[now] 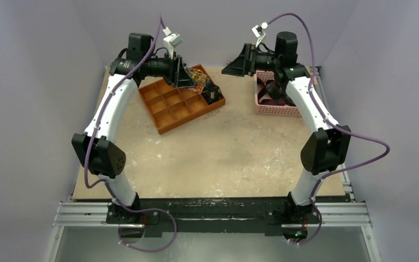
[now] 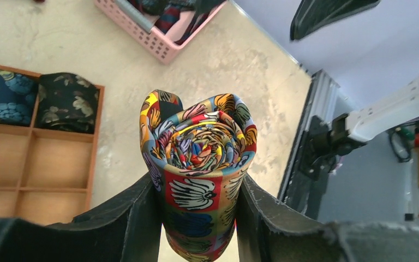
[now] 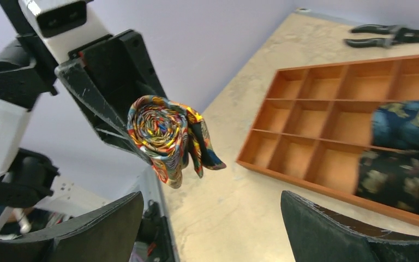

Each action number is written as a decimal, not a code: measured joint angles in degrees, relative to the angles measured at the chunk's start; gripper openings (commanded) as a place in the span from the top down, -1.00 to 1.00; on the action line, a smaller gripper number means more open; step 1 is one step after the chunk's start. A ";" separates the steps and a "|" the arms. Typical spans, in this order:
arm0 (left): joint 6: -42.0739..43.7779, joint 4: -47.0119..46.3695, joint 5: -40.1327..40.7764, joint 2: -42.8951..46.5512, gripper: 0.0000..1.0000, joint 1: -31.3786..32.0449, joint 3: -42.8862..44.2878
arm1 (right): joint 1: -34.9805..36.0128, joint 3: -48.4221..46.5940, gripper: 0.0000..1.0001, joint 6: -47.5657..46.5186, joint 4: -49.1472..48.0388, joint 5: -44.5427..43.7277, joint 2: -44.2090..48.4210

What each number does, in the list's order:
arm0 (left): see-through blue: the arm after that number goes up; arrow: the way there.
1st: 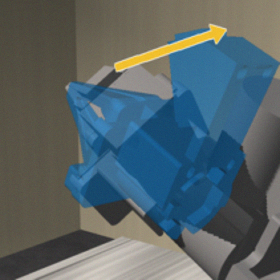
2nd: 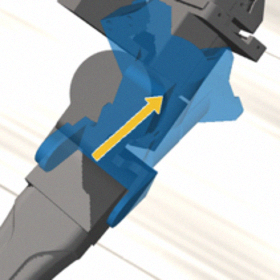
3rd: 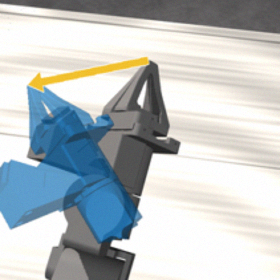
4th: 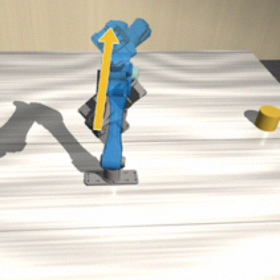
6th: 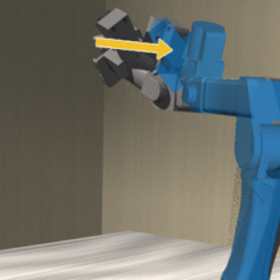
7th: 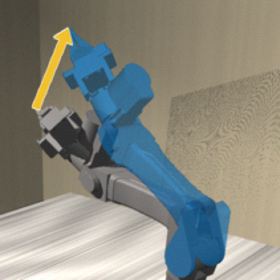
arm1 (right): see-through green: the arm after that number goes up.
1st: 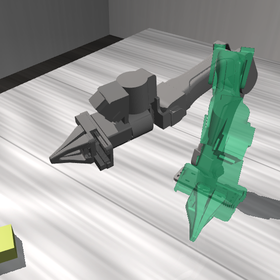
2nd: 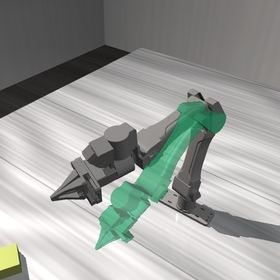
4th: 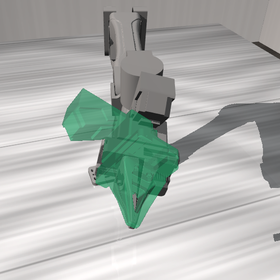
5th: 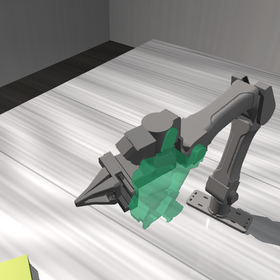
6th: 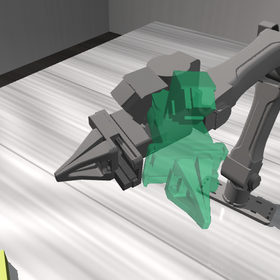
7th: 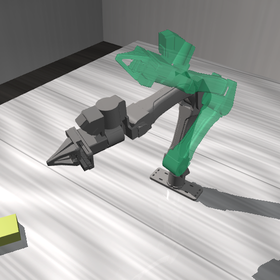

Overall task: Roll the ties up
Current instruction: Place the tie in the storage box.

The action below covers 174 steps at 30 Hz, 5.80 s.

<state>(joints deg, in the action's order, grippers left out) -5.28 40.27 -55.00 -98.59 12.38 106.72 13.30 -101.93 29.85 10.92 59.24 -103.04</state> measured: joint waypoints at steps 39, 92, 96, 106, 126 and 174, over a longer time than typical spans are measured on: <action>33.88 20.15 36.39 -35.91 1.00 7.58 22.99 | -4.74 6.58 -0.97 -11.34 11.23 -7.43 6.84; 42.42 14.71 45.62 -39.74 -0.41 11.63 21.07 | -5.49 6.60 -0.97 -9.92 11.06 -7.32 6.75; 42.40 14.97 45.62 -39.74 -0.43 11.63 21.33 | -5.49 6.60 -0.97 -9.77 10.93 -7.32 6.67; 42.42 16.06 45.20 -39.50 -0.65 11.63 23.58 | -5.49 6.56 -0.97 -9.44 10.86 -7.30 6.34; 38.21 15.65 39.01 -32.15 -0.11 10.43 22.49 | -5.49 6.43 -0.97 -9.31 10.56 -7.28 4.74; 42.60 10.45 43.01 -39.06 -0.32 12.37 22.88 | -5.49 5.38 -0.97 -9.11 10.40 -7.28 2.93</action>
<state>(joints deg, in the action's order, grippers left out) 37.32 50.72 -11.99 -137.64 24.75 129.60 7.81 -96.55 20.73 21.32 51.96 -100.12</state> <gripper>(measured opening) 0.598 0.983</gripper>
